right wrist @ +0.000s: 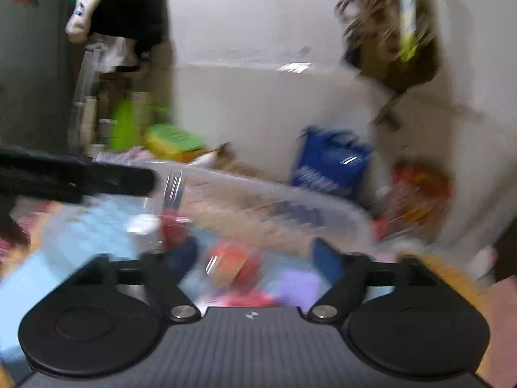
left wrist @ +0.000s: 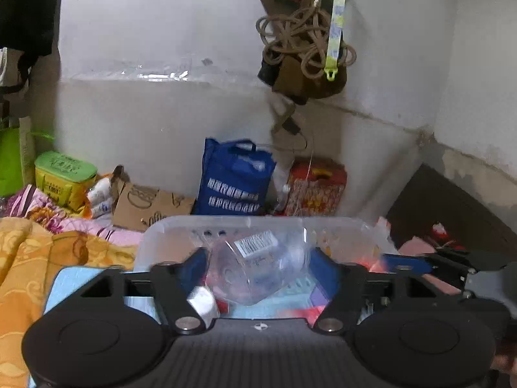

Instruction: Organize objects

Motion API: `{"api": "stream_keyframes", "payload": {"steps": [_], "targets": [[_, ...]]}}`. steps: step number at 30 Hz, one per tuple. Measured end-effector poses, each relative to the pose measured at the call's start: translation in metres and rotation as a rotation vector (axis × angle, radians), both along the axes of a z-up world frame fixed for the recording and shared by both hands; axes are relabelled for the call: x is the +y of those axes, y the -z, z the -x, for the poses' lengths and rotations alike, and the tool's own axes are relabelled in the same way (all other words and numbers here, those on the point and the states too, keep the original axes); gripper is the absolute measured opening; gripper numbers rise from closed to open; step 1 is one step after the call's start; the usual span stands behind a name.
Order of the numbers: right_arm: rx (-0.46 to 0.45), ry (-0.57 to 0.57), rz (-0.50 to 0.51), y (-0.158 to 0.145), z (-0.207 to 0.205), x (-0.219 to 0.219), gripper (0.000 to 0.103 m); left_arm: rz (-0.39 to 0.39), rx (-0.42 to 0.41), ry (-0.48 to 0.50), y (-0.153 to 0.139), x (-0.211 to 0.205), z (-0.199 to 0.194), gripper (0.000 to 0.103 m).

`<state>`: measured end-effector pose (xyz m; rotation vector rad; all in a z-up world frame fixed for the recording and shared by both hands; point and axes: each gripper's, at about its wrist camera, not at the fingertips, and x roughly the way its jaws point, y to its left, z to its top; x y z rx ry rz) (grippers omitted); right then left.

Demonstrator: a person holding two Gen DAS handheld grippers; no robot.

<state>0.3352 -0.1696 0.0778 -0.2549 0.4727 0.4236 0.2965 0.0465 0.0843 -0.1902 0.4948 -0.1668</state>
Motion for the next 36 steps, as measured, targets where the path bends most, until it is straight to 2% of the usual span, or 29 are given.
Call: {"api": "stream_keyframes", "payload": {"steps": [1,3,4,8,10,12,17,19,27,36], "targets": [[-0.05,0.013,0.029,0.001,0.007,0.0,0.103,0.006,-0.014,-0.022,0.002,0.002,0.002,0.103],[-0.09,0.009,0.053,0.0,0.017,-0.003,0.103,0.018,-0.038,-0.052,0.005,0.01,0.009,0.103],[-0.09,0.009,0.033,-0.002,0.019,-0.006,0.103,0.017,-0.039,-0.062,0.007,0.014,0.011,0.103],[0.008,-0.012,-0.115,-0.012,0.024,-0.021,0.103,-0.017,-0.045,-0.098,0.008,0.019,0.028,0.103],[0.012,-0.014,-0.144,-0.016,0.03,-0.025,0.103,-0.034,-0.048,-0.108,0.006,0.021,0.04,0.103],[-0.002,-0.006,-0.15,-0.018,0.038,-0.026,0.103,-0.049,-0.061,-0.12,0.004,0.022,0.051,0.103],[0.053,0.082,-0.111,-0.022,0.04,-0.02,0.103,-0.072,-0.051,-0.109,-0.001,0.016,0.073,0.103],[0.037,0.079,-0.097,-0.022,0.042,-0.018,0.103,-0.089,-0.062,-0.104,-0.006,0.011,0.079,0.103],[0.075,0.097,-0.195,-0.032,0.049,-0.032,0.103,-0.107,-0.057,-0.079,-0.017,-0.001,0.085,0.103],[0.074,0.14,-0.177,-0.029,0.055,-0.032,0.103,-0.157,-0.042,-0.083,-0.014,-0.018,0.091,0.103]]}}
